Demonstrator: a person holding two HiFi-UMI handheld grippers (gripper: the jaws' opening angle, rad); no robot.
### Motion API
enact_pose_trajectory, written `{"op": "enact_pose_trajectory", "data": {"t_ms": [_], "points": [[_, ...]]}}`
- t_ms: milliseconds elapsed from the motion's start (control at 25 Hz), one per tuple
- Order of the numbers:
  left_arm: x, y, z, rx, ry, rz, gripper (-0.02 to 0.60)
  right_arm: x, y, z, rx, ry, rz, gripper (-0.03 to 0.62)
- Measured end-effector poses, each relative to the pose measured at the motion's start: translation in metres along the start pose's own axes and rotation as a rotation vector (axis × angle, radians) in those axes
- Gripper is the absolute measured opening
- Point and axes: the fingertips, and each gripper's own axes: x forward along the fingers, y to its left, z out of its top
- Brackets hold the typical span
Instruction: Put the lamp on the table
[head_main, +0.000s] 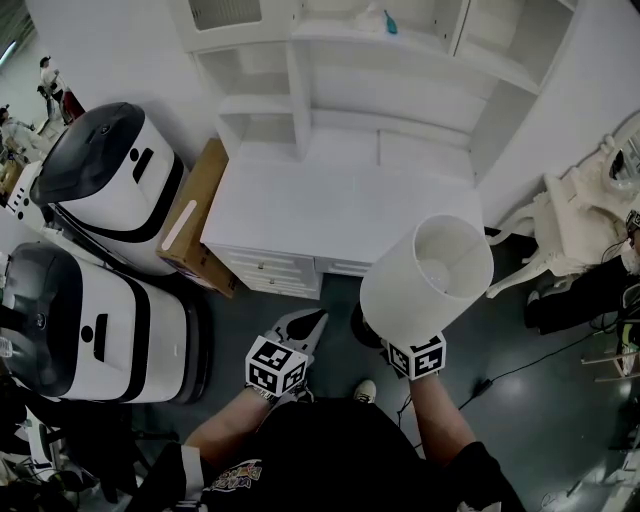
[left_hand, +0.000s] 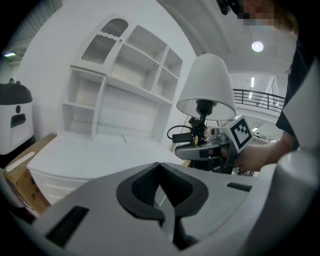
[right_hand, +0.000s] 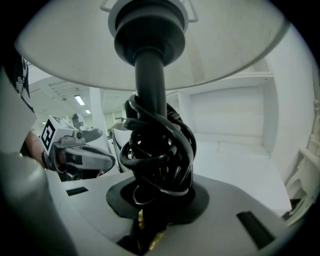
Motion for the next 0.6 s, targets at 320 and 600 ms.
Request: {"op": "enact_pose_trajectory", "data": {"t_ms": [320,600], "points": [[-0.007,0.016,-0.002,-0.004,0.01,-0.007,0.006,0.015,0.007,0.001,0.014,-0.001,-0.009,0.092],[-0.011,0.033,-0.001,0.008,0.015,-0.024,0.006,0.032,0.013,0.007,0.022,-0.009,-0.027,0.092]]}}
